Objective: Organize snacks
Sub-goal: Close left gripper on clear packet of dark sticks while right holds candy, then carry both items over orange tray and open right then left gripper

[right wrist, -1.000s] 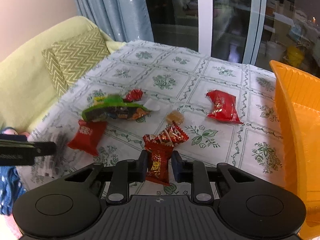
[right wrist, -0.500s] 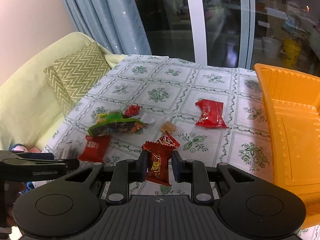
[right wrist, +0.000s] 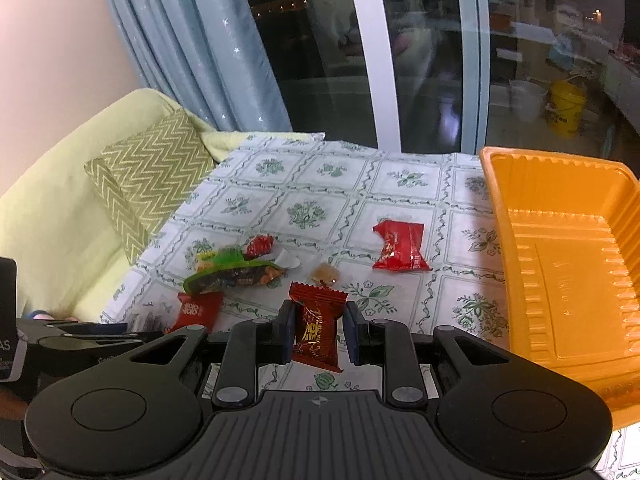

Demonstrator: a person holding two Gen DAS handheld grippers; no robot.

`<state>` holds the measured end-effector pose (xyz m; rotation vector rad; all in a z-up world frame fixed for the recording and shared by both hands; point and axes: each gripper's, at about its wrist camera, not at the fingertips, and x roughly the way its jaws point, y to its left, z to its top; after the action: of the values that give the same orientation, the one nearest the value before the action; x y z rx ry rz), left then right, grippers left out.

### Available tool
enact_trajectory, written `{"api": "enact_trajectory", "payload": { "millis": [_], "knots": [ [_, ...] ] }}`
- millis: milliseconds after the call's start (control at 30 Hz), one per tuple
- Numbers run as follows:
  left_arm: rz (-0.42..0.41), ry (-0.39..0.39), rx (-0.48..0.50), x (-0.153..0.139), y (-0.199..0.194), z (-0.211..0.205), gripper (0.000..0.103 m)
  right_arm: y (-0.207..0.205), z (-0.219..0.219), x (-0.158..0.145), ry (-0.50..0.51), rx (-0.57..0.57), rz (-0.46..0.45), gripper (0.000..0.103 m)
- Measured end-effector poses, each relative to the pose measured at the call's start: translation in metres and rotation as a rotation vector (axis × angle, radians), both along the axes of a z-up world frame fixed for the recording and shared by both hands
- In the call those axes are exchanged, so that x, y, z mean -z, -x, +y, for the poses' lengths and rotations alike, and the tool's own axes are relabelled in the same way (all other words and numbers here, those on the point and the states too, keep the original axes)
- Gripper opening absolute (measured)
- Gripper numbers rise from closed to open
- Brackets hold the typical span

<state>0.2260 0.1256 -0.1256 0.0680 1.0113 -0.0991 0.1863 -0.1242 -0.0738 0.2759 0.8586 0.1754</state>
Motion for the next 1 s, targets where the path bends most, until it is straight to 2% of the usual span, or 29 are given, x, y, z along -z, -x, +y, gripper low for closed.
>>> {"api": "enact_trajectory", "payload": {
  "millis": [300,467,700,900,1000],
  "knots": [
    [-0.058,0.015,-0.042,-0.032,0.017,0.013,0.035,0.011,-0.011,-0.009,-0.032,0.007,-0.022,0.025],
    [-0.091,0.001,-0.055,-0.056,0.033,-0.004,0.035,0.018,-0.032,-0.017,-0.054,-0.017,-0.041,0.025],
    [-0.101,0.051,-0.053,-0.081,0.054,-0.072,0.035,0.033,-0.094,-0.031,-0.051,-0.043,-0.061,0.025],
    [-0.116,0.133,0.012,-0.094,0.066,-0.156,0.035,0.048,-0.160,-0.034,-0.042,-0.032,-0.064,0.025],
    [-0.123,0.146,0.049,-0.095,0.070,-0.201,0.035,0.053,-0.190,-0.030,-0.041,-0.026,-0.057,0.025]
  ]
}}
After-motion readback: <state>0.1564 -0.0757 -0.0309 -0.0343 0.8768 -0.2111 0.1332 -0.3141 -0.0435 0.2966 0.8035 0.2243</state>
